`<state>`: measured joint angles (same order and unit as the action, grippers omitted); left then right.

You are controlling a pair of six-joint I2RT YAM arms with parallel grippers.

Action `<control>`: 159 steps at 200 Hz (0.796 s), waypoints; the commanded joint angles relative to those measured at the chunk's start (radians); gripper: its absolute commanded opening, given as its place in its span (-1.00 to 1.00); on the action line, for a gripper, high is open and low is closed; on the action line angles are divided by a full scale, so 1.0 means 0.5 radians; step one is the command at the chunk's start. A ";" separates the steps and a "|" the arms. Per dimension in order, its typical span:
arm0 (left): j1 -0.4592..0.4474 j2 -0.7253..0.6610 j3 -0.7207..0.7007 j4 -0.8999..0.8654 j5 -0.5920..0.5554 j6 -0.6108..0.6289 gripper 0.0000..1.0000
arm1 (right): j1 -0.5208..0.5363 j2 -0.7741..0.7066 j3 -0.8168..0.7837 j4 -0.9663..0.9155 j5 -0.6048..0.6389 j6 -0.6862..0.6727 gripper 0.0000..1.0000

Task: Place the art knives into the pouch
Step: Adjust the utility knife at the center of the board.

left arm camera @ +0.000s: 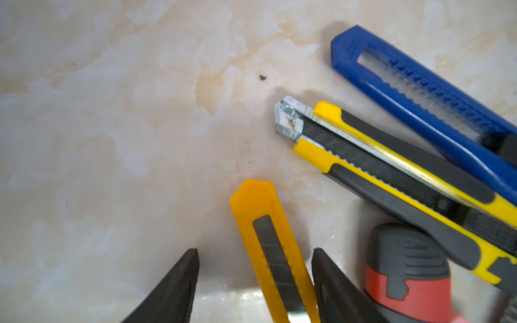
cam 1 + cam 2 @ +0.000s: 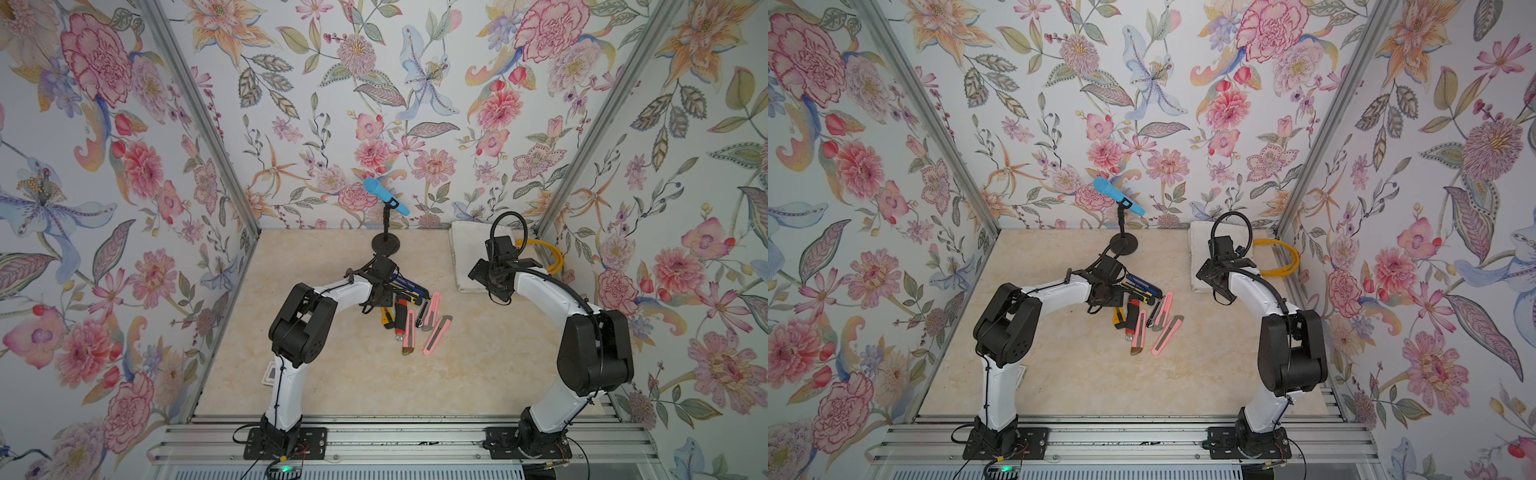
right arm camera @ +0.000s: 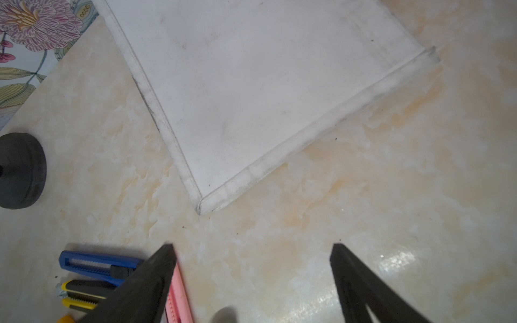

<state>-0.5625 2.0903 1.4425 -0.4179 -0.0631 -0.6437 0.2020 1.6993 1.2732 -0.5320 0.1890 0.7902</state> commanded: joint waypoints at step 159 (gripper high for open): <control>-0.010 -0.276 0.122 0.126 0.005 0.166 0.79 | -0.617 0.463 0.388 -0.039 -0.325 0.184 0.78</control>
<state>-0.5632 2.0205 1.4849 -0.3874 -0.0582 -0.5537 -0.0860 1.8740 1.4273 -0.5301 0.1265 0.8200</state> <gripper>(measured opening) 0.891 0.932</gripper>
